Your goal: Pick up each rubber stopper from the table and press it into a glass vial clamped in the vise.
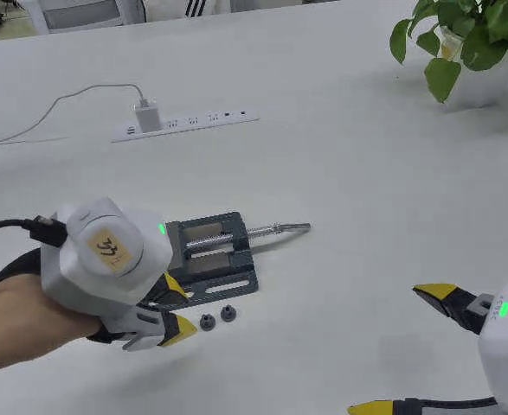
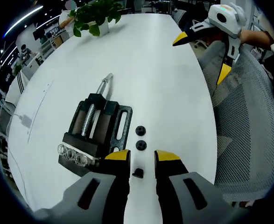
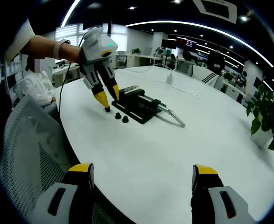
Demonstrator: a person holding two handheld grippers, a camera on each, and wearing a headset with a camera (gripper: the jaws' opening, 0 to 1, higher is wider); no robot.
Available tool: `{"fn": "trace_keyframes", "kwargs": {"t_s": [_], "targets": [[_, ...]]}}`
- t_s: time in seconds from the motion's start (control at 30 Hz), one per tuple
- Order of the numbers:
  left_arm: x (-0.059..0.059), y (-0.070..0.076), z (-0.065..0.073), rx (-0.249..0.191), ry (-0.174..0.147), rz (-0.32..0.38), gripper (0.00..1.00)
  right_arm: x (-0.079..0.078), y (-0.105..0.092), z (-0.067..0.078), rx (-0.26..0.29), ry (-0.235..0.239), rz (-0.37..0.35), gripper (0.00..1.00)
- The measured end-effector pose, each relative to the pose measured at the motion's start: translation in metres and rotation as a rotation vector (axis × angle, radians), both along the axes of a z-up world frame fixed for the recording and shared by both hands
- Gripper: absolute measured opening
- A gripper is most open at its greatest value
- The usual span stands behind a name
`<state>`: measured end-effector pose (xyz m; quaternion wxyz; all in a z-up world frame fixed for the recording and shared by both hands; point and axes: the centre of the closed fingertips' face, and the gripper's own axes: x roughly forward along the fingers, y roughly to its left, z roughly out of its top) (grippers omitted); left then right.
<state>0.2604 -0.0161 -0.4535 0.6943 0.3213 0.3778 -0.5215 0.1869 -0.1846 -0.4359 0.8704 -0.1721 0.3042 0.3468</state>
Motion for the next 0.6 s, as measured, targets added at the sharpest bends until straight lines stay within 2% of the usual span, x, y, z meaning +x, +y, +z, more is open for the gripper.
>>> {"fn": "trace_keyframes", "kwargs": {"t_s": [0.37,0.6], "targets": [[0.006,-0.01,-0.011,0.052,0.033,-0.052,0.15,0.004,0.002,0.009,0.032,-0.043,0.002,0.86],[0.009,-0.012,-0.021,0.084,0.058,-0.068,0.12,0.007,0.001,0.011,0.037,-0.059,-0.01,0.92]]}}
